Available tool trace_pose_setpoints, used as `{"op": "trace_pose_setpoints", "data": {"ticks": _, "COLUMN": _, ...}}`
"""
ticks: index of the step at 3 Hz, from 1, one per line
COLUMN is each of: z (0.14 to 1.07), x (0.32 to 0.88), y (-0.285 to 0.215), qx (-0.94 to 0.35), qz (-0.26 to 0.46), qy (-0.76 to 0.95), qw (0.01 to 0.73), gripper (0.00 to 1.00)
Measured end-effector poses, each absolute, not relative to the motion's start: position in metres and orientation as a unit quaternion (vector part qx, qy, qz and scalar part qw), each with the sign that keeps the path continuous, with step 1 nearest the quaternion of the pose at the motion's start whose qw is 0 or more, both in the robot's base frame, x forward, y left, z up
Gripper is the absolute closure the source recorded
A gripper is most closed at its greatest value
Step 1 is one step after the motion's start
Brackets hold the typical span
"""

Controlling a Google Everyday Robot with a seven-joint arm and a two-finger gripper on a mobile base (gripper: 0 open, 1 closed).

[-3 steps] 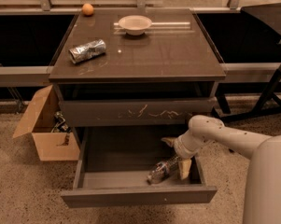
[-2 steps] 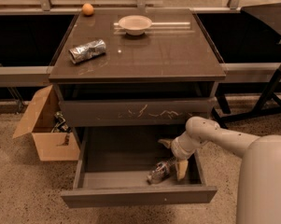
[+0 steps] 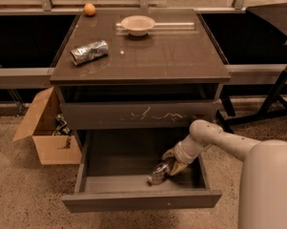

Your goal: Pick water bottle from middle drawer and place on counter

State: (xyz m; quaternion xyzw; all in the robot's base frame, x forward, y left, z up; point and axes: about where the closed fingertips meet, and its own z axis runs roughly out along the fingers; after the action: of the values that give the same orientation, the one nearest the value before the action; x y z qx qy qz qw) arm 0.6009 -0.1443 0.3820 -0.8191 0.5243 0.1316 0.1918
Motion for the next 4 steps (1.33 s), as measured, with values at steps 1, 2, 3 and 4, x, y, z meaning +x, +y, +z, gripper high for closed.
{"op": "trace_pose_setpoints", "data": {"ticks": 1, "z": 0.383, "x": 0.599, "y": -0.144, "qx": -0.818, "qz": 0.141, "qy": 0.521, "qw": 0.2, "gripper": 0.8}}
{"op": "trace_pose_setpoints", "data": {"ticks": 2, "z": 0.399, "x": 0.589, "y": -0.146, "qx": -0.811, "qz": 0.157, "qy": 0.513, "qw": 0.232, "gripper": 0.99}}
{"op": "trace_pose_setpoints", "data": {"ticks": 3, "z": 0.439, "x": 0.576, "y": -0.157, "qx": -0.797, "qz": 0.157, "qy": 0.509, "qw": 0.283, "gripper": 1.0}}
{"op": "trace_pose_setpoints", "data": {"ticks": 4, "z": 0.501, "x": 0.552, "y": -0.201, "qx": -0.767, "qz": 0.139, "qy": 0.52, "qw": 0.349, "gripper": 1.0}}
